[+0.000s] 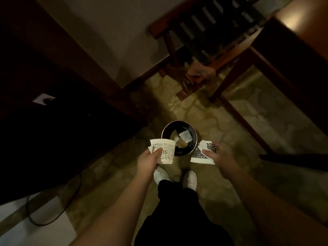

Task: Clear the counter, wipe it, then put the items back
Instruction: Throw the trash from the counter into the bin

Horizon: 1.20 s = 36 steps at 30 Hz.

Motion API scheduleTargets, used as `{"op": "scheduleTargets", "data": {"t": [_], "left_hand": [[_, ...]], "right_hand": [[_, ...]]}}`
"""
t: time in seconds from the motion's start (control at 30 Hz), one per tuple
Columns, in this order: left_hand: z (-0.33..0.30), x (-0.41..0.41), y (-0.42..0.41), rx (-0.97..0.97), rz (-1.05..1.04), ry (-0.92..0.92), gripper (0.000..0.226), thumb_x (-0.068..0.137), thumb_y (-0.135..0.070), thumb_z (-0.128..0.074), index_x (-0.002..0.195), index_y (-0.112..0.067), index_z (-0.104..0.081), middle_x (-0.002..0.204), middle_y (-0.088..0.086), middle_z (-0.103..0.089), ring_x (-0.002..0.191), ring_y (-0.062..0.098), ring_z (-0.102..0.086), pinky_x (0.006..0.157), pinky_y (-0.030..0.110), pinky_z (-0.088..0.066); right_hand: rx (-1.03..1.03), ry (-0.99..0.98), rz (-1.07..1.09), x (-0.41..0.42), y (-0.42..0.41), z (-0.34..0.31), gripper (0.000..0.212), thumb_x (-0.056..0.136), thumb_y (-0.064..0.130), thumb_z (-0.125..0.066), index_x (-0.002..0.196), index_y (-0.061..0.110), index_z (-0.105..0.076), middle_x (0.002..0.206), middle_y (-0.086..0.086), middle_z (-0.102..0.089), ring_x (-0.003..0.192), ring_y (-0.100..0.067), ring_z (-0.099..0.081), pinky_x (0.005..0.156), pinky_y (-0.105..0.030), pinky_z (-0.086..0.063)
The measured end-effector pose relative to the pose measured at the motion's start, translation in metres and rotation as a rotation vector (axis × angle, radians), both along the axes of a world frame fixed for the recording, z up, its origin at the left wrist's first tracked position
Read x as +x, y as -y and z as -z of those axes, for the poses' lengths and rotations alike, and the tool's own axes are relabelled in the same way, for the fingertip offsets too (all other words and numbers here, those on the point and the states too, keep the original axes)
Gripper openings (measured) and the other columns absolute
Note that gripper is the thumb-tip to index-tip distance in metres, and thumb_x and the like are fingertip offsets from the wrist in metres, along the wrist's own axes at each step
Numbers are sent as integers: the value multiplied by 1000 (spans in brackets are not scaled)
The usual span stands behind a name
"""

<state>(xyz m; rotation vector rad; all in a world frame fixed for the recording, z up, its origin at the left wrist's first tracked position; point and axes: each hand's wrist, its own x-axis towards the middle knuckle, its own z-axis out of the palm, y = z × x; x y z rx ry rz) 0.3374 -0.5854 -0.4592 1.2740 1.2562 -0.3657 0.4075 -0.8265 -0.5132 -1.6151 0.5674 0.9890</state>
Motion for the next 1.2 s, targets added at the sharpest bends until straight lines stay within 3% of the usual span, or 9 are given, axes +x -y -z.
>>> {"op": "scheduleTargets", "data": {"t": [0.1,0.13,0.27,0.37,0.47,0.63,0.83,1.07,1.2], "left_hand": [[55,5,0,-35,11,-73,20,87,-16,-71,104,-4,-69,96,11,-75,89,28,-72,87,44,-57],[73,8,1,-43,24,-86,18,87,-16,-71,102,-5,-70,96,11,-75,89,28,-72,88,44,-57],[138,21,5,-43,90,-111,7,90,-16,-68,95,-10,-68,90,6,-74,81,21,-71,67,27,-57],[186,28,4,-23,153,-141,11,90,-17,-68,98,-9,-66,93,7,-72,83,23,-70,75,33,-57],[230,31,0,-2,232,-180,17,89,-20,-69,101,-8,-65,104,12,-72,94,29,-69,89,43,-56],[280,38,-5,42,330,-204,10,92,-22,-65,99,-16,-61,99,7,-67,92,23,-64,82,34,-51],[312,56,-8,88,483,-213,34,91,-24,-65,120,-7,-61,113,12,-67,103,29,-64,90,39,-53],[321,70,-11,67,506,-200,27,90,-14,-64,113,-3,-55,100,18,-63,88,30,-62,82,38,-53],[310,70,-10,2,519,-208,41,91,-18,-66,127,-4,-54,112,17,-62,99,30,-61,94,43,-52]], "right_hand": [[-77,-27,-32,2,-12,36,21,82,18,-75,100,25,-66,100,2,-73,99,-22,-68,96,-43,-50],[-101,-34,-33,4,-17,48,17,84,14,-72,94,26,-64,101,2,-71,99,-21,-66,94,-40,-50],[-143,-35,-79,11,-32,103,24,87,14,-69,108,16,-57,114,-7,-63,99,-20,-58,85,-30,-43],[-207,-31,-184,14,-39,146,42,91,26,-65,128,15,-50,115,-3,-55,102,-20,-53,84,-27,-36],[-256,-31,-220,19,-51,186,38,92,28,-61,126,16,-49,114,-2,-56,92,-16,-52,79,-27,-36],[-348,25,-288,33,-73,239,37,90,16,-53,125,9,-47,94,-6,-57,69,-13,-50,54,-26,-32],[-343,89,-298,44,-91,277,57,91,24,-57,142,13,-34,134,-16,-51,119,-35,-53,91,-38,-47],[-374,225,-466,70,-103,287,75,84,17,-68,147,16,-29,142,-9,-47,128,-28,-47,103,-35,-40],[-381,249,-522,69,-100,279,73,76,32,-68,141,15,-40,137,-10,-52,123,-30,-51,100,-42,-45]]}}
